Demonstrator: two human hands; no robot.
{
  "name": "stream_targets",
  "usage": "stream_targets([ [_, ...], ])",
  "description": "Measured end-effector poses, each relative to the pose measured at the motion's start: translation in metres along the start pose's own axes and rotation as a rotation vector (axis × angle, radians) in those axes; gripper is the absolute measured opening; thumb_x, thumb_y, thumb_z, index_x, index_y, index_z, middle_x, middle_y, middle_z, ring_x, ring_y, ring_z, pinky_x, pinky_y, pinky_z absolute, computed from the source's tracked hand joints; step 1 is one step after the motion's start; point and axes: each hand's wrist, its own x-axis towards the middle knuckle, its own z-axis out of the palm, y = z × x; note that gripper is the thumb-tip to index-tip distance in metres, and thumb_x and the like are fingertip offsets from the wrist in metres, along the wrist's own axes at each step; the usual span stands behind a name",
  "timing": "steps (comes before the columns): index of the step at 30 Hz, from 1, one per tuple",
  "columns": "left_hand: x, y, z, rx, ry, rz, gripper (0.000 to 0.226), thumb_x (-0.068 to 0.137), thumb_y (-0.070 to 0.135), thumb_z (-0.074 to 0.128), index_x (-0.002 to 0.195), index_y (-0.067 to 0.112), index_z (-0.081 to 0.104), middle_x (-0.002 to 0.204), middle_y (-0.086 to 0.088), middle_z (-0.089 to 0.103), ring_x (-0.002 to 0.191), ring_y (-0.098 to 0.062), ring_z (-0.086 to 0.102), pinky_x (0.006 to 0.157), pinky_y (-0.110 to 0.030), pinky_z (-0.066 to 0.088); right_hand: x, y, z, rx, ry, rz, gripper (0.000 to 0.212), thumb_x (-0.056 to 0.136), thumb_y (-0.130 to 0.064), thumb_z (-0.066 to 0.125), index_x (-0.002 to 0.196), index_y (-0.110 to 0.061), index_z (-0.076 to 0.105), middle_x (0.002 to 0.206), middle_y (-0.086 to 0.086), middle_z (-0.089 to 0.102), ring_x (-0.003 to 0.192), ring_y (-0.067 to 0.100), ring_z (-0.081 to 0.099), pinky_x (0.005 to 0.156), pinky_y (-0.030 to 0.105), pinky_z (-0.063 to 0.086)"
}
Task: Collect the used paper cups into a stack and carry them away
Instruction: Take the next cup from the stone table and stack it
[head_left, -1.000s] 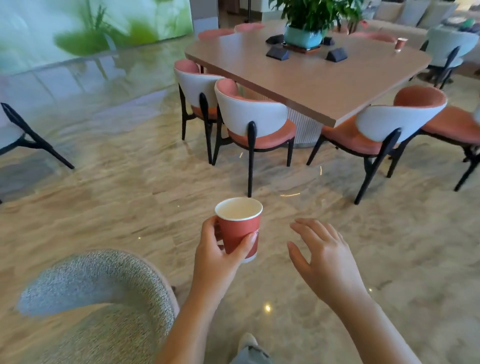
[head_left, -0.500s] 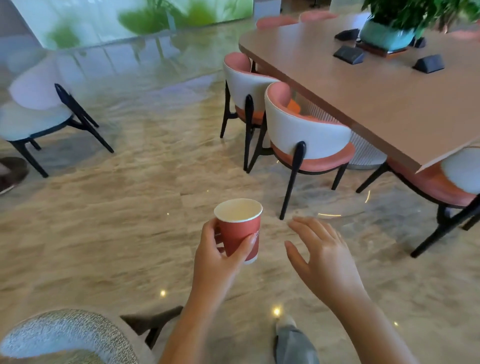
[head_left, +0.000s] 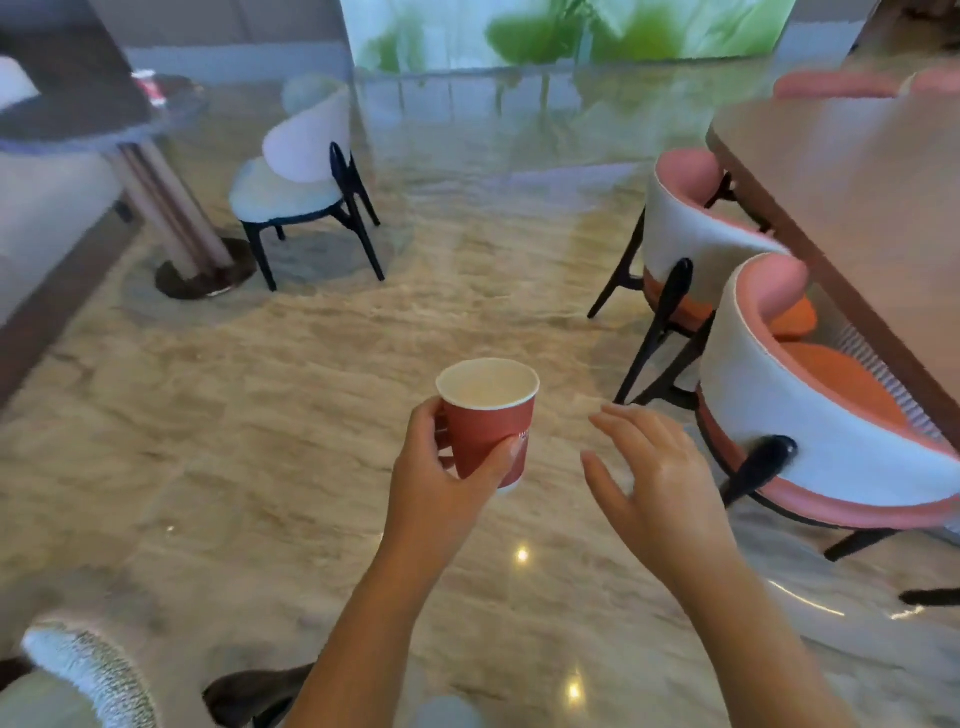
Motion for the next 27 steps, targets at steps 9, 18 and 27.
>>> stream_targets([
  [9, 0.128, -0.025, -0.068, 0.002, 0.250, -0.063, 0.053, 0.052, 0.058, 0.072, 0.099, 0.049, 0.048, 0.100, 0.021, 0.060, 0.087, 0.007, 0.060, 0.070, -0.019, 0.051, 0.159, -0.052, 0.089, 0.064, -0.129, -0.223, 0.032, 0.081, -0.019, 0.067, 0.111, -0.008, 0.064, 0.113, 0.009, 0.065, 0.107, 0.027, 0.059, 0.092, 0.036, 0.040],
  [18, 0.290, -0.048, -0.184, 0.014, 0.441, -0.084, 0.046, 0.063, 0.045, 0.078, 0.097, 0.048, 0.048, 0.097, 0.020, 0.060, 0.087, 0.005, 0.059, 0.066, -0.015, 0.049, 0.330, -0.155, 0.187, 0.089, -0.184, -0.393, 0.032, 0.080, -0.020, 0.067, 0.110, -0.009, 0.065, 0.111, 0.007, 0.066, 0.103, 0.026, 0.060, 0.090, 0.034, 0.041],
  [27, 0.415, -0.081, -0.247, 0.036, 0.555, -0.163, 0.056, 0.056, 0.052, 0.073, 0.105, 0.040, 0.050, 0.101, 0.014, 0.062, 0.089, -0.001, 0.062, 0.073, -0.023, 0.051, 0.464, -0.204, 0.286, 0.154, -0.256, -0.470, 0.032, 0.078, -0.018, 0.069, 0.109, -0.009, 0.065, 0.110, 0.008, 0.066, 0.101, 0.027, 0.062, 0.087, 0.036, 0.044],
])
